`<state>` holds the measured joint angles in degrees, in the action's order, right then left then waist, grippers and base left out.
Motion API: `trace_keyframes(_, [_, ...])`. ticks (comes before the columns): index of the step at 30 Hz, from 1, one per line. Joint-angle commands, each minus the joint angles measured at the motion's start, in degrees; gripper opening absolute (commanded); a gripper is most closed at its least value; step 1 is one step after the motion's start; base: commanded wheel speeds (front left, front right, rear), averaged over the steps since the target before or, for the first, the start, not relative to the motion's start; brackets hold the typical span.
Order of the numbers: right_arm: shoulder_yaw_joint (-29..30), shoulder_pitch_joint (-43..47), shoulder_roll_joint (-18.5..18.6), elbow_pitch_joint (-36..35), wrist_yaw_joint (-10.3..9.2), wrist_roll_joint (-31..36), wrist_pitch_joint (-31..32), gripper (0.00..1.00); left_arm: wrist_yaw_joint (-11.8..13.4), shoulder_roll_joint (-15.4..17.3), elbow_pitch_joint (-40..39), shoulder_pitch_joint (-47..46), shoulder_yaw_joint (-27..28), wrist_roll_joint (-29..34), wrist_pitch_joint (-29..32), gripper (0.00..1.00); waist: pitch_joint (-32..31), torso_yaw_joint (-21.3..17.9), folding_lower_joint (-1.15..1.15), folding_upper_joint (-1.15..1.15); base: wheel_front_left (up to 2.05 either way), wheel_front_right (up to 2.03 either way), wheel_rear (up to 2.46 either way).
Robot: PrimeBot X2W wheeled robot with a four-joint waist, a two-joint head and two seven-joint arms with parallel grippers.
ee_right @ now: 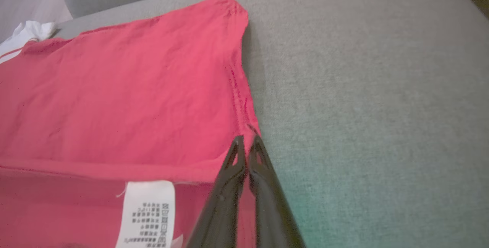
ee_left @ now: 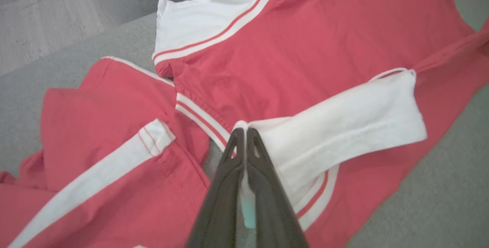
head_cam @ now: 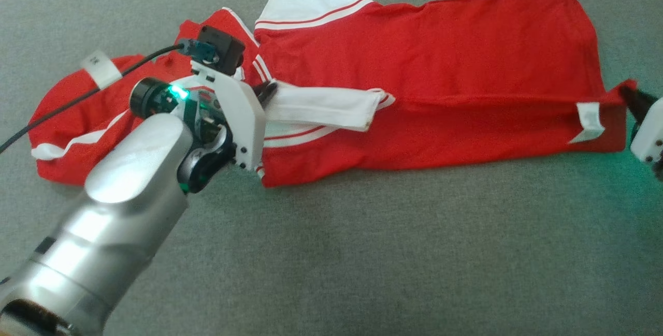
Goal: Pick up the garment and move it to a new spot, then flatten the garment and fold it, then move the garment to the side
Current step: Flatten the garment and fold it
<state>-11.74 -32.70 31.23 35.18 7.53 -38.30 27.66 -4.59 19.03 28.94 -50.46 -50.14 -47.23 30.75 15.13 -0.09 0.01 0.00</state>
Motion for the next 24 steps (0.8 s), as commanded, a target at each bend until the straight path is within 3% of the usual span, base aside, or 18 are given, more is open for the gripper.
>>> trace_keyframes(1, [0.4, -2.3, 1.0, -0.7, -0.04, 0.5, -2.1, 1.0, 0.4, 0.9, -0.8, -4.0, 2.7, 0.6, -2.1, 1.0, 0.2, 0.0, -0.01, 0.0, 0.0, 0.0, 0.0])
trace_keyframes(9, [4.2, -5.6, -1.0, 0.5, -0.04, 2.1, -22.7, 1.0, 4.6, -2.3, 0.1, -5.7, 7.7, 5.8, -25.3, 1.0, -1.9, 1.0, -0.01, 0.0, 0.0, 0.0, 0.0])
trace_keyframes(15, [7.0, -0.1, -4.4, -5.5, -0.04, 5.0, -37.5, 1.0, 10.4, -4.1, -2.9, 0.5, 10.9, 8.5, -42.3, 1.0, -5.6, 2.3, -0.01, 0.0, 0.0, 0.0, 0.0])
trace_keyframes(16, [7.0, -0.1, -4.4, -5.5, -0.04, 5.0, -37.5, 1.0, 10.4, -4.1, -2.9, 0.5, 10.9, 8.5, -42.3, 1.0, -5.6, 2.3, -0.01, 0.0, 0.0, 0.0, 0.0])
trace_keyframes(18, [8.8, 3.9, -5.6, -7.6, -0.04, 8.2, -40.0, 1.0, 13.1, -4.4, -4.9, 4.1, 11.6, 10.1, -44.7, 1.0, -6.6, 2.8, -0.01, 0.0, 0.0, 0.0, 0.0])
trace_keyframes(24, [17.6, 17.2, -14.3, -16.6, -0.04, 18.2, -42.4, 1.0, 18.8, -7.3, -13.9, 19.6, 13.7, 15.5, -45.7, 1.0, -7.4, 3.7, -0.01, 0.0, 0.0, 0.0, 0.0])
